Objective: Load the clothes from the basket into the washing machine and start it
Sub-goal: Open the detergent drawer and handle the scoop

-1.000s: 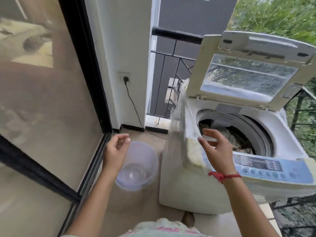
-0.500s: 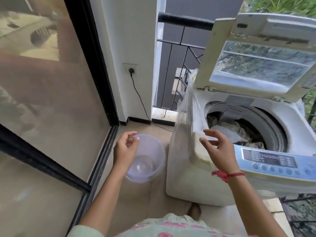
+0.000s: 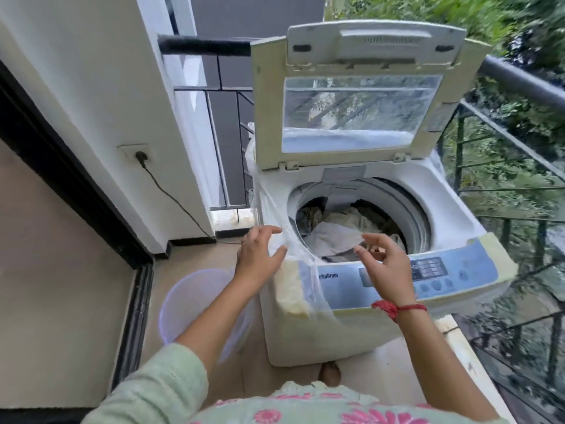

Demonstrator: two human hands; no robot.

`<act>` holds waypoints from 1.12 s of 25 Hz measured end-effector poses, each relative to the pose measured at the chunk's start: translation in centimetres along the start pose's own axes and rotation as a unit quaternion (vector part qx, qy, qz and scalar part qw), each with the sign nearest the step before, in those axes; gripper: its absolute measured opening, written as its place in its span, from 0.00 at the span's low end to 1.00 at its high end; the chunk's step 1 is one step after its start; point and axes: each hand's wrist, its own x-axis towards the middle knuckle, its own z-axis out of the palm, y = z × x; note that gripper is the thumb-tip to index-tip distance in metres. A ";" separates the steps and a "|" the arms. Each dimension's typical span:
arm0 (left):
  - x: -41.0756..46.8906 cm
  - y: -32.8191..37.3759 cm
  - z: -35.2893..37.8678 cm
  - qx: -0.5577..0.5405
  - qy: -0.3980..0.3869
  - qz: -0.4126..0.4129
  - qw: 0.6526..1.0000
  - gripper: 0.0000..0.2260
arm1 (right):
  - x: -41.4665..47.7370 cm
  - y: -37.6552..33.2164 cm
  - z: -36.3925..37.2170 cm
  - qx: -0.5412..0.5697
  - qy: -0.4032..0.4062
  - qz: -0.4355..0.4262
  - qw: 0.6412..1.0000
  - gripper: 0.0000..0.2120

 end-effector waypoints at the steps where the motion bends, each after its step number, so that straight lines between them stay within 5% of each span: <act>1: 1.6 0.2 1.0 0.030 -0.002 0.000 1.000 0.20 | 1.1 0.5 -0.1 0.000 0.003 0.008 1.000 0.10; 8: 11.9 -0.4 4.8 0.187 -0.040 -0.104 0.976 0.36 | 10.5 3.4 1.3 0.033 -0.089 0.062 0.994 0.11; 12: 12.9 -1.2 5.7 0.235 -0.033 -0.120 0.964 0.46 | 16.9 5.0 4.1 0.143 -0.140 0.217 0.955 0.14; 14: 13.0 -1.4 5.9 0.253 -0.023 -0.127 0.959 0.48 | 20.1 5.4 6.2 0.251 -0.159 0.332 0.895 0.20; 18: 12.8 -1.5 6.3 0.261 0.005 -0.134 0.956 0.50 | 25.4 7.0 10.0 0.478 -0.130 0.493 0.715 0.29; 23: 12.5 -1.5 6.4 0.251 0.002 -0.137 0.958 0.49 | 30.8 6.2 12.0 0.587 -0.007 0.535 0.608 0.24; 26: 12.4 -1.3 6.3 0.245 0.003 -0.139 0.960 0.49 | 33.1 6.4 11.6 0.617 0.026 0.601 0.507 0.24; 28: 12.4 -1.2 6.3 0.240 0.005 -0.137 0.961 0.49 | 33.3 6.1 10.7 0.644 0.021 0.590 0.486 0.28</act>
